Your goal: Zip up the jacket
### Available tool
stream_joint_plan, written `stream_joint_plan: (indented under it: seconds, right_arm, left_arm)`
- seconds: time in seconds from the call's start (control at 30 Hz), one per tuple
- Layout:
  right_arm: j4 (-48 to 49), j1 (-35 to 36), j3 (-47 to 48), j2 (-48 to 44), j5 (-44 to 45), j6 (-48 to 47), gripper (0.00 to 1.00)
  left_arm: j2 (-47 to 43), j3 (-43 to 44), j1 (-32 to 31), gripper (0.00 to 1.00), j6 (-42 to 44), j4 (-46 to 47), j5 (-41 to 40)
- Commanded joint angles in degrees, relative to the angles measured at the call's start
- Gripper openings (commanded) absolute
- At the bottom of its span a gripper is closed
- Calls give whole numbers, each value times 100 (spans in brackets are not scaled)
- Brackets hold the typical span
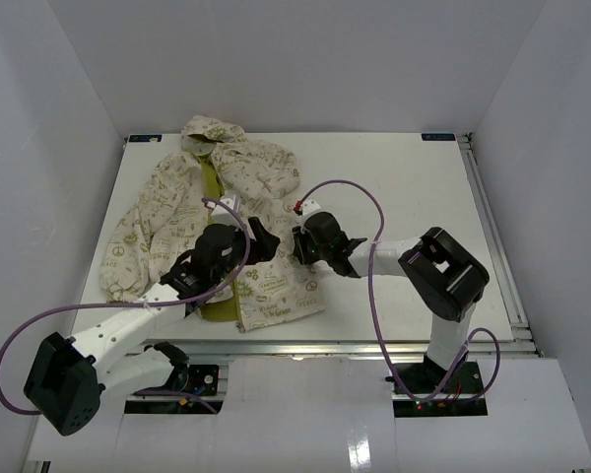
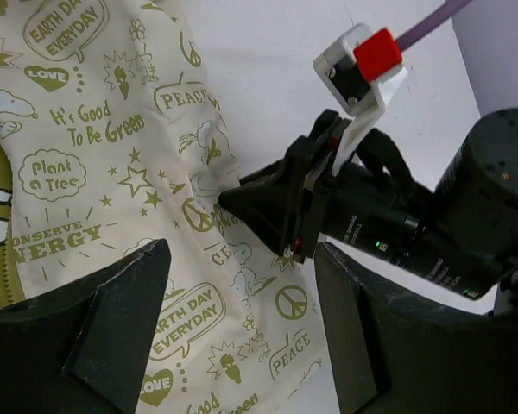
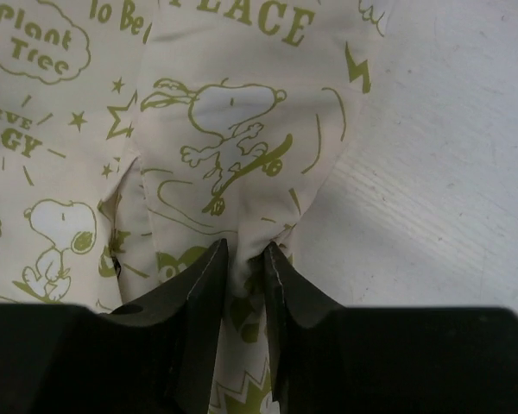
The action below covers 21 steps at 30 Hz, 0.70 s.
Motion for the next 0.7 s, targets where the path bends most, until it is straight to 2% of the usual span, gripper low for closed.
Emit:
stream_joint_plan:
  seconds: [0.0, 0.13, 0.33, 0.43, 0.5, 0.53, 0.57, 0.67]
  right_arm:
    - [687, -465, -61, -144, -333, 284, 8]
    - [687, -1021, -646, -898, 354, 664, 8]
    - [354, -1699, -1241, -1369, 680, 904, 9]
    - [-51, -1708, -1236, -1489, 834, 864, 21]
    - [-455, -1660, -1065, -1666, 1029, 768, 49]
    - [-626, -1603, -943, -1793, 1186, 707, 58]
    - [-891, -1541, -813, -1923, 1423, 651, 62]
    - [-1736, -1254, -483, -2333, 2078, 494, 67]
  left_arm:
    - [149, -157, -179, 79, 371, 142, -806]
    - [210, -163, -241, 80, 489, 142, -997]
    - [110, -220, -294, 81, 539, 147, -1058]
    - [76, -203, -314, 81, 575, 120, -1117]
    - [35, -206, -327, 81, 590, 93, -1224]
    - [-8, -216, -334, 81, 585, 96, -1263]
    - [-53, -232, -339, 81, 585, 107, -1274]
    - [-169, -314, -346, 81, 599, 182, -1288]
